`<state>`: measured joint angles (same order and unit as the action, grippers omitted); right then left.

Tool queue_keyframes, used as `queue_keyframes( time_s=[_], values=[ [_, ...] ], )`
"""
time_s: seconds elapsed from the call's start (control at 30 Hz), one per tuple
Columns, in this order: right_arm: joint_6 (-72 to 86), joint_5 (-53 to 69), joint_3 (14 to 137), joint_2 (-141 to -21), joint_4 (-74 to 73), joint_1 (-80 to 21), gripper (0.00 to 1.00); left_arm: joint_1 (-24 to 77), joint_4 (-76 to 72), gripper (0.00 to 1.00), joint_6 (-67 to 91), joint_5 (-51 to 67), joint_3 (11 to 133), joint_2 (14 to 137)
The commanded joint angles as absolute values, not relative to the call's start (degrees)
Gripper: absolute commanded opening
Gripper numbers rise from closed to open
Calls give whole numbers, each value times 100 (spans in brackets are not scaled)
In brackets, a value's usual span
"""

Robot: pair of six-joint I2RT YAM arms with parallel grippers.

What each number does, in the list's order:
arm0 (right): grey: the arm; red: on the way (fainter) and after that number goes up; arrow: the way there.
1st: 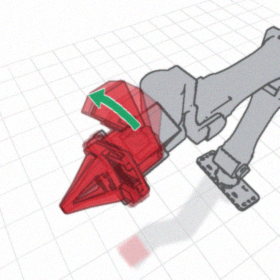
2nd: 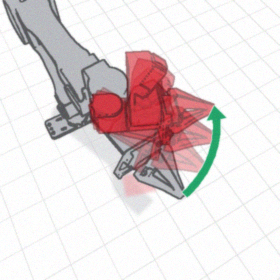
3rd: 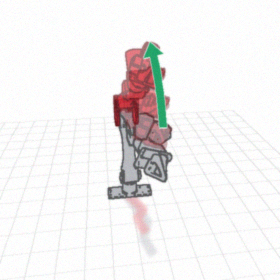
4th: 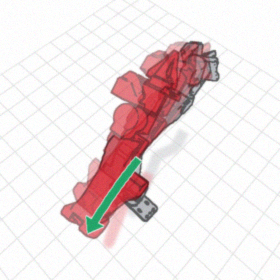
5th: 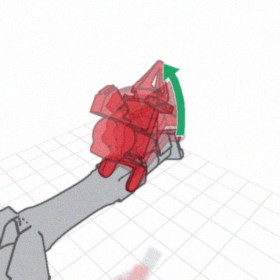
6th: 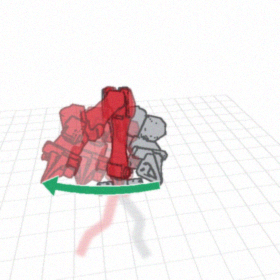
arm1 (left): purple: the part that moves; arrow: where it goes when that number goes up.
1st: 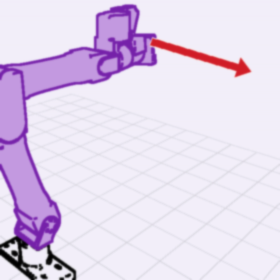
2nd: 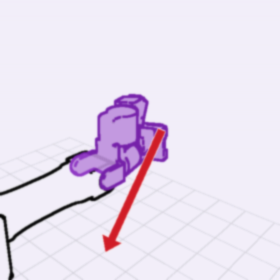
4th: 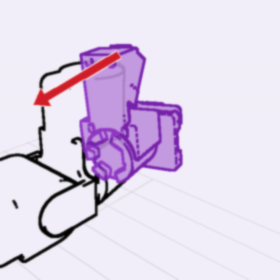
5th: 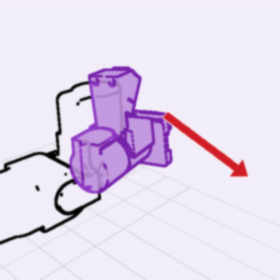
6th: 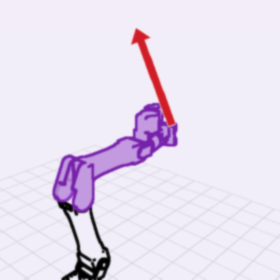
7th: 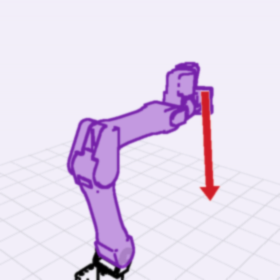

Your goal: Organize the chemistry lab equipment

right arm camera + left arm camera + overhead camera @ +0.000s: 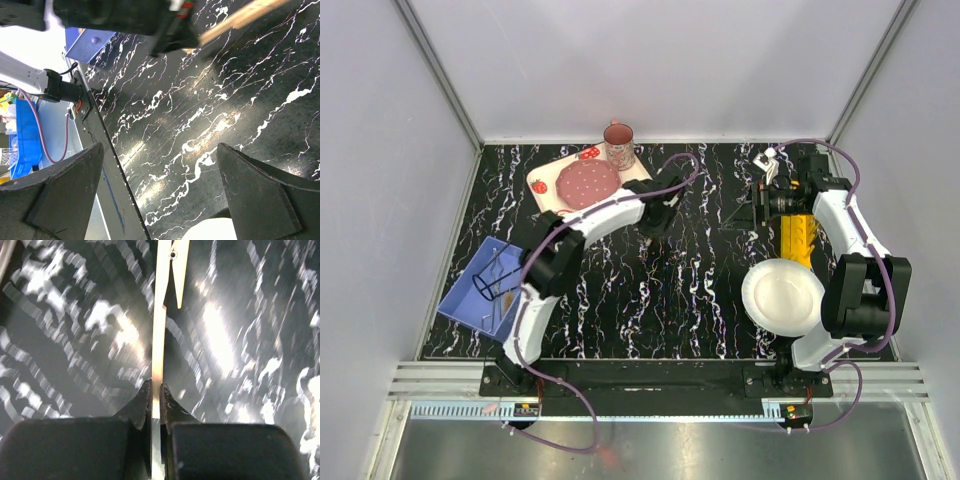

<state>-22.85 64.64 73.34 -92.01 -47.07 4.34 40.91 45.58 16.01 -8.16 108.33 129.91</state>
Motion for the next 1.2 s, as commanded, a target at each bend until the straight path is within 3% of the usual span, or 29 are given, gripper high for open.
queue_keyframes(
  time_s=[0.0, 0.27, 0.4, 0.53, 0.87, 1.17],
  values=[
    [-2391, 6627, 7479, -9132, -4764, 483, 100, 4069, 3930, 0, 1459, -1423, 9425, 10814],
    [-2434, 6627, 7497, -9211, -4807, 483, 100, 3806, 4121, 0, 2248, -1960, 6436, 7430],
    [-2443, 6627, 7497, -9263, -4816, 483, 100, 2808, 4937, 0, 3065, -1881, 5626, 5675],
    [-2470, 6653, 7523, -9325, -4860, 483, 100, 1558, 5509, 0, 3198, -1608, 5352, 4932],
    [-2531, 6636, 7550, -9316, -4922, 483, 100, 317, 6407, 0, 3901, -1556, 5854, 5571],
    [-2514, 6723, 7541, -9308, -4931, 483, 100, 26, 5995, 0, 6499, -1476, 5933, 5406]
  ],
)
